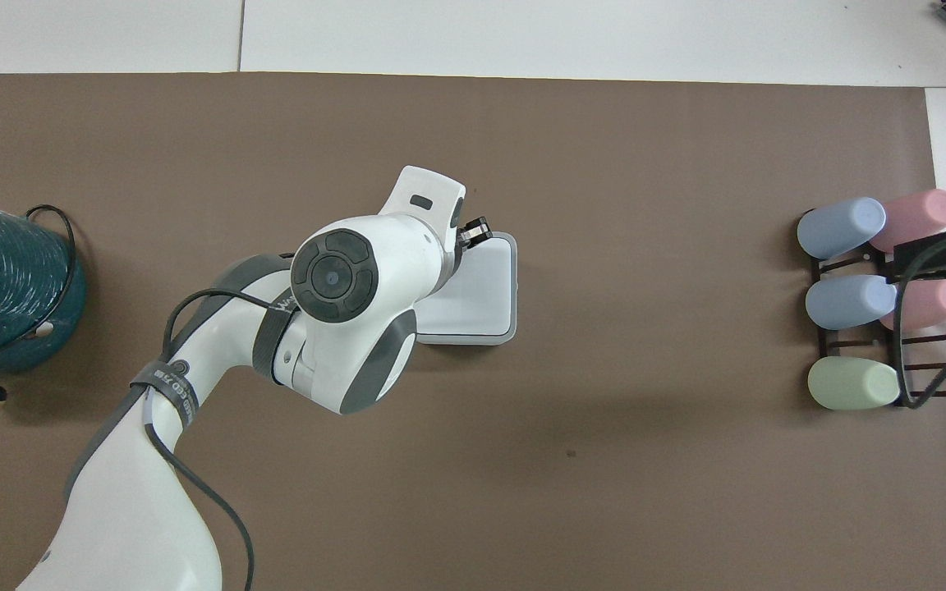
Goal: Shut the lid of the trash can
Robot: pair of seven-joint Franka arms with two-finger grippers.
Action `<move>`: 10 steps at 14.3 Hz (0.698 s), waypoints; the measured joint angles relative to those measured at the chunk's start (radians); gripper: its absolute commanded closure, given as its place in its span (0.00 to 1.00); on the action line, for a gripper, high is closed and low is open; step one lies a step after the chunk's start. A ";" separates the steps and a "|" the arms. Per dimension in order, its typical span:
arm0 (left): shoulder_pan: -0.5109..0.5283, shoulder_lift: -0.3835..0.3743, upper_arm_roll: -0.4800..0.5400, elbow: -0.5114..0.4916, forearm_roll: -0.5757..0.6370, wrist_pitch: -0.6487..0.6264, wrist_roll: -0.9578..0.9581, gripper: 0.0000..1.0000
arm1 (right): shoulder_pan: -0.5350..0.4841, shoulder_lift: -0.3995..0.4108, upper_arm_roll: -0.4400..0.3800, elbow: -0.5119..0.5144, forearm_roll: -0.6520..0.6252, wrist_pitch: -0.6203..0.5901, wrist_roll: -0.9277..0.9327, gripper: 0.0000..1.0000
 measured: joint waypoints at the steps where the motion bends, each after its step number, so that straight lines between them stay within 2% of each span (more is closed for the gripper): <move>1: 0.005 0.003 0.001 0.030 0.000 -0.045 0.000 1.00 | 0.000 0.000 0.000 0.000 0.000 0.000 0.000 0.00; 6: 0.025 0.003 0.010 0.135 0.013 -0.234 0.001 1.00 | 0.000 0.000 0.000 0.000 0.000 0.000 0.000 0.00; 10: 0.110 -0.015 0.014 0.248 0.054 -0.453 0.077 1.00 | 0.000 0.000 0.000 0.000 0.000 0.000 0.000 0.00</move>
